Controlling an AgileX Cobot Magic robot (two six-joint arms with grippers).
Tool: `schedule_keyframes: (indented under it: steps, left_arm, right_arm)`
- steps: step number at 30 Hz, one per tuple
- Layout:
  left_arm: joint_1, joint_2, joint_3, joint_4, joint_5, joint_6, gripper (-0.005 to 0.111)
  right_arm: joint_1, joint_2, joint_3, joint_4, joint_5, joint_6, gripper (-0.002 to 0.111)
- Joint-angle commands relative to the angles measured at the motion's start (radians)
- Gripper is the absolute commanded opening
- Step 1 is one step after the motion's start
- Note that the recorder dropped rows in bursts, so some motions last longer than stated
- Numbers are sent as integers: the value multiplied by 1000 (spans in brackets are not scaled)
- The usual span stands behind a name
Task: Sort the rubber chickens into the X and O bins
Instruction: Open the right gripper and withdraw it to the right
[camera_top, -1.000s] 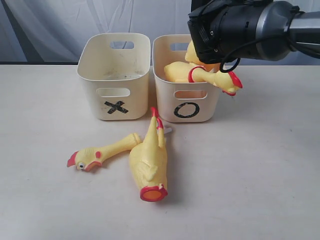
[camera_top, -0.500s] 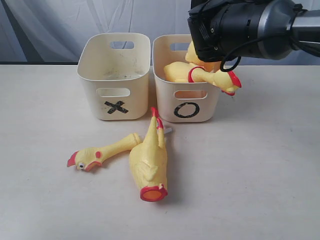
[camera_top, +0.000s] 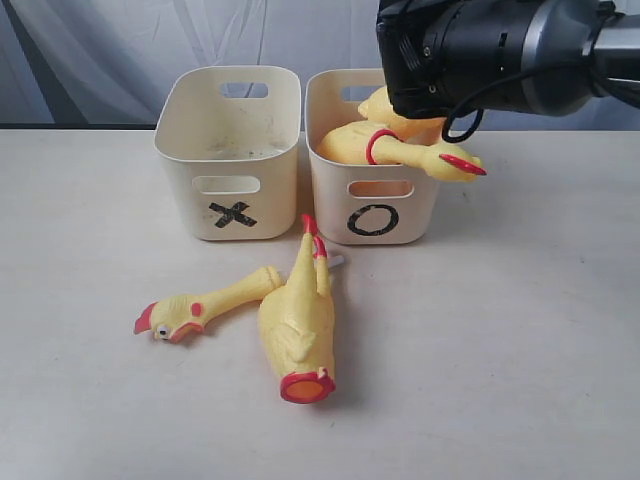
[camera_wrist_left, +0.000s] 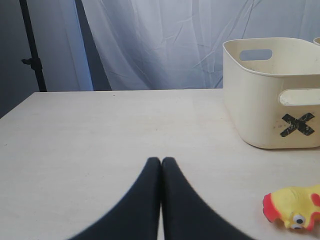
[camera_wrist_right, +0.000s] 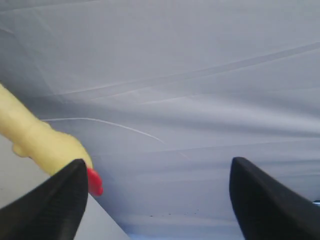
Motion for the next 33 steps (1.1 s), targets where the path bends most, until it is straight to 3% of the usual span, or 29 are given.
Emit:
schedule_keyframes:
  steps: [1, 9, 24, 27, 33]
  left_arm:
    - [-1, -2, 1, 3, -6, -3, 0]
    - [-1, -2, 1, 3, -6, -3, 0]
    - [-1, -2, 1, 3, -6, -3, 0]
    - [-1, -2, 1, 3, -6, -3, 0]
    - [-1, -2, 1, 3, -6, -3, 0]
  right_arm:
    - [-2, -15, 0, -32, 6, 22, 73]
    - [-2, -92, 0, 25, 6, 27, 73]
    - [-2, -230, 0, 373, 6, 13, 73]
    - [-2, -251, 0, 449, 6, 5, 64]
    - [-2, -304, 0, 575, 6, -11, 21]
